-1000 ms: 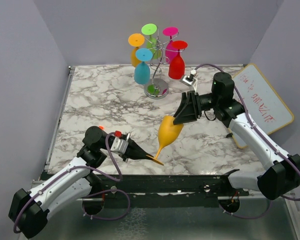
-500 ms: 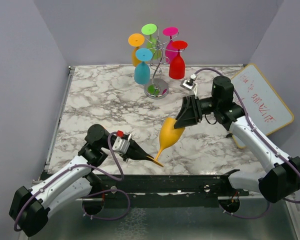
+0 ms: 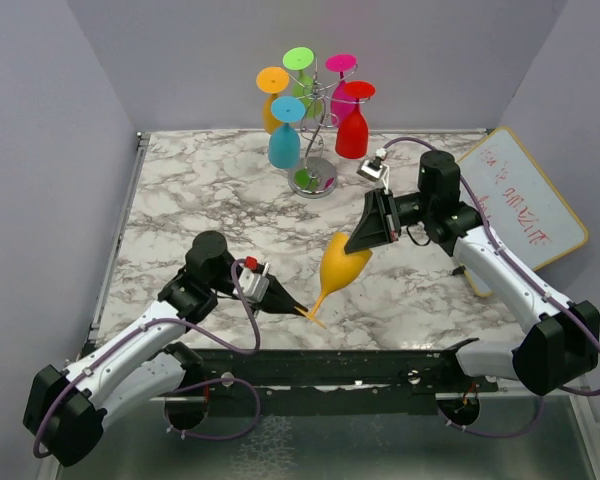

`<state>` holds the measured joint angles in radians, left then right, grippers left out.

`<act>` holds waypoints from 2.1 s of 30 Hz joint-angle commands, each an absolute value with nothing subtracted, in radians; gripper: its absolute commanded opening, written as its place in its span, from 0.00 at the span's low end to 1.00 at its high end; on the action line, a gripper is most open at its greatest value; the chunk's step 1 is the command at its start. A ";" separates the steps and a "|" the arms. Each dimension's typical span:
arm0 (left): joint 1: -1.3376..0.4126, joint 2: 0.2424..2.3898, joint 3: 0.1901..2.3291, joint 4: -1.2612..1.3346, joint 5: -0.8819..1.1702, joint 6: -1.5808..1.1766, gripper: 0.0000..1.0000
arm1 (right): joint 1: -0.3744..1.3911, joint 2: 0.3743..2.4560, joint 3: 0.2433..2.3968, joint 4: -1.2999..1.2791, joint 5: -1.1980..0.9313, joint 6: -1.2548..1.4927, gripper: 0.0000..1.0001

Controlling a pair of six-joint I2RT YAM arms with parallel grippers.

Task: Take the wine glass off the wine glass rack
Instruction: Place the wine glass at the center of the board.

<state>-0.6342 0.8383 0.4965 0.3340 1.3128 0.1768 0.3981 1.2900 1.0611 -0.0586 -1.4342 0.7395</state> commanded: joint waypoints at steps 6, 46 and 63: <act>-0.611 0.922 0.626 -0.108 1.222 0.547 0.35 | 0.407 1.264 1.074 -0.082 -1.359 0.682 0.01; -0.572 0.639 0.403 0.228 -0.014 -0.209 0.99 | 0.407 1.155 1.067 -0.456 0.068 0.437 0.00; -0.566 0.802 0.583 0.010 -0.108 -0.141 0.99 | 0.407 1.380 1.203 -0.527 0.342 0.440 0.01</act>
<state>-0.5735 0.7616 0.5240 0.0818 -0.0803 -0.1677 0.4042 1.2896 1.1252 -0.4690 0.2367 0.4450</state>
